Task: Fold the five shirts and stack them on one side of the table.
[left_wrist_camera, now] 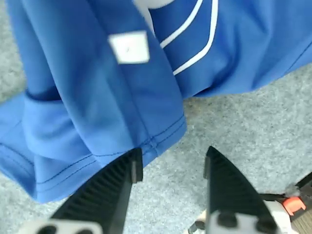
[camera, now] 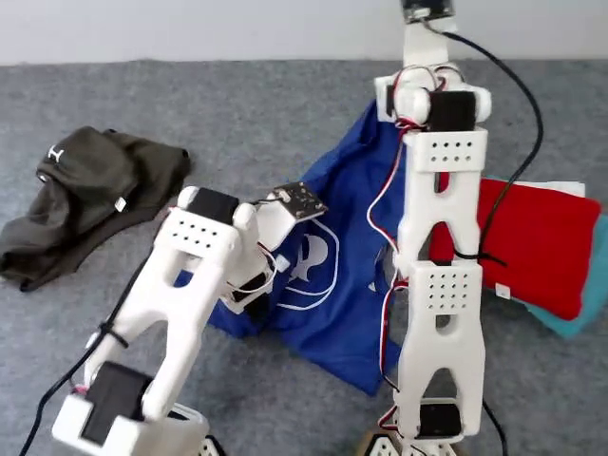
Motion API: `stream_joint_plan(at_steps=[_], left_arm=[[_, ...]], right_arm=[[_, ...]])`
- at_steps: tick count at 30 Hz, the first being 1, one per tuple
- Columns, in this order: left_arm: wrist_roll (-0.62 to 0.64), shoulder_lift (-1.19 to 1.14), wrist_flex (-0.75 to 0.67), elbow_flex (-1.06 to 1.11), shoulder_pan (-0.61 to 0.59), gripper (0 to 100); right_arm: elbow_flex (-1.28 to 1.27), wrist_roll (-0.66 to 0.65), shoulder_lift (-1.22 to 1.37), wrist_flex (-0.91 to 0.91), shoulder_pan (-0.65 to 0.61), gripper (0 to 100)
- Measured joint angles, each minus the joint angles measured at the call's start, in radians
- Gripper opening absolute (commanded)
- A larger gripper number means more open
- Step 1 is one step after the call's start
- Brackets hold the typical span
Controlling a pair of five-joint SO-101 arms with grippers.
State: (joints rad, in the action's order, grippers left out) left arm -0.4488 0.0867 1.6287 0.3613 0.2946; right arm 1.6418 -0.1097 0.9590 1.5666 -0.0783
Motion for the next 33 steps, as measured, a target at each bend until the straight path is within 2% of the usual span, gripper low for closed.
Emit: stream_joint_plan(at_steps=[10, 17, 33], left_arm=[[0.031, -0.075, -0.034, 0.0, -0.017, 20], [0.123, -0.075, -0.097, 0.0, -0.017, 18], [0.138, -0.075, -0.106, 0.048, -0.092, 18]], right_arm=[[0.0, 0.0, 0.0, -0.006, 0.009, 0.8], [0.0, 0.0, 0.0, -0.006, 0.009, 0.8], [0.0, -0.005, 0.0, -0.009, 0.009, 0.8]])
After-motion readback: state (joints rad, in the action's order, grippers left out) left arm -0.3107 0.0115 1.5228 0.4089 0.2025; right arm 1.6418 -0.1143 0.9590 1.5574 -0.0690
